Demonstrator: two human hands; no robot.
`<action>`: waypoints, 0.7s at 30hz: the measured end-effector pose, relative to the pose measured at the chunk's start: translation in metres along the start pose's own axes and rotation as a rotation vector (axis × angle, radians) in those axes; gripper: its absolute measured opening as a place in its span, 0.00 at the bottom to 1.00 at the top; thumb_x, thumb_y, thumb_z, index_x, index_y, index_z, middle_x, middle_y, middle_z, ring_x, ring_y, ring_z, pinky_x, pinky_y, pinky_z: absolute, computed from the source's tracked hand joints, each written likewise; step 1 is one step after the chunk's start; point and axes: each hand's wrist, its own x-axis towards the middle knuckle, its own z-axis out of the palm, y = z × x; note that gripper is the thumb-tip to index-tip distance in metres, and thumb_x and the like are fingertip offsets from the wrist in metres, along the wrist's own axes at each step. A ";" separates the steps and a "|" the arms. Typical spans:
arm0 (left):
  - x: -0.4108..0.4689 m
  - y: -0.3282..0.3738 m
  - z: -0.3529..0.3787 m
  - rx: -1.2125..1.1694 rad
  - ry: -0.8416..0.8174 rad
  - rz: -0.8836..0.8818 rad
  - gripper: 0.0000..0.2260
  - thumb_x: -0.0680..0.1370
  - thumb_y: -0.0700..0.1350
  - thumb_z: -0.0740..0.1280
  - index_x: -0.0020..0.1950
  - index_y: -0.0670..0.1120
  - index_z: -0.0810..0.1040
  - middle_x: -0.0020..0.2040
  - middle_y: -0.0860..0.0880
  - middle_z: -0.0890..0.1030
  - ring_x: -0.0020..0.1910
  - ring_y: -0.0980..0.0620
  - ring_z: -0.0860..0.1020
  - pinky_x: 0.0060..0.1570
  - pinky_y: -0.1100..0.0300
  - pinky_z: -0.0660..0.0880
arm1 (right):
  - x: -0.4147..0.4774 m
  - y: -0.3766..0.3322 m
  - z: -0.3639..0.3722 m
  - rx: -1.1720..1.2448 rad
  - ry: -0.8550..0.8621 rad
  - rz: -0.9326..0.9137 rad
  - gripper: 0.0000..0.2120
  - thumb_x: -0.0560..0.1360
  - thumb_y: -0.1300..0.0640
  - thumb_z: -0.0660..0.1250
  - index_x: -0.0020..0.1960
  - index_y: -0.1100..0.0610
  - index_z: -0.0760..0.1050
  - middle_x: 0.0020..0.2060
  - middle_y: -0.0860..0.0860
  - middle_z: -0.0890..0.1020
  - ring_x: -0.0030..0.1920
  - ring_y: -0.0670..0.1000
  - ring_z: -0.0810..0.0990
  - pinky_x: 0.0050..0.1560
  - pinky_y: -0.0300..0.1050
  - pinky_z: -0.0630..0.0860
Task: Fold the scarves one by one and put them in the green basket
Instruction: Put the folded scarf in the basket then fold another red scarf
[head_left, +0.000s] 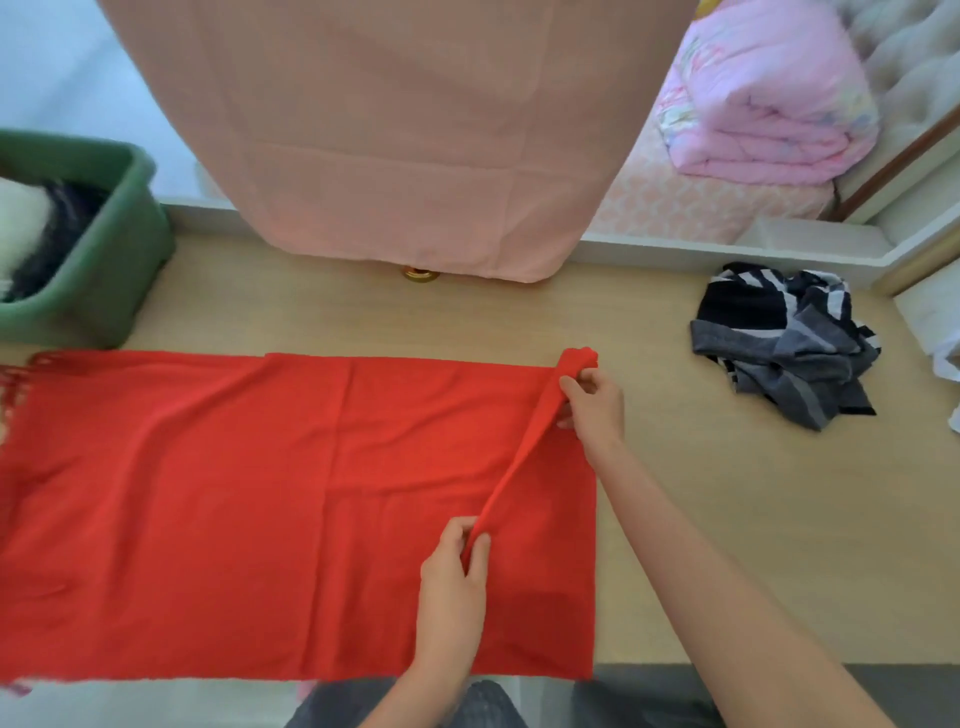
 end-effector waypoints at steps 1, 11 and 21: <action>-0.001 0.001 -0.013 -0.026 0.017 0.008 0.07 0.78 0.38 0.66 0.46 0.51 0.77 0.38 0.55 0.82 0.40 0.61 0.78 0.42 0.69 0.71 | -0.006 -0.011 0.011 0.011 -0.022 -0.037 0.08 0.76 0.63 0.65 0.40 0.54 0.70 0.35 0.55 0.75 0.25 0.45 0.74 0.21 0.36 0.71; -0.003 -0.029 -0.176 -0.196 0.215 -0.007 0.13 0.77 0.36 0.67 0.44 0.55 0.80 0.41 0.58 0.84 0.42 0.64 0.79 0.45 0.70 0.71 | -0.096 -0.088 0.183 0.096 -0.280 -0.222 0.01 0.77 0.61 0.65 0.47 0.57 0.73 0.36 0.53 0.77 0.26 0.45 0.75 0.25 0.40 0.71; 0.020 -0.084 -0.350 -0.155 0.411 -0.070 0.17 0.77 0.38 0.67 0.43 0.64 0.78 0.42 0.63 0.82 0.45 0.65 0.79 0.47 0.74 0.69 | -0.190 -0.119 0.389 0.139 -0.361 -0.347 0.06 0.74 0.57 0.66 0.40 0.49 0.72 0.32 0.50 0.77 0.32 0.52 0.76 0.36 0.59 0.77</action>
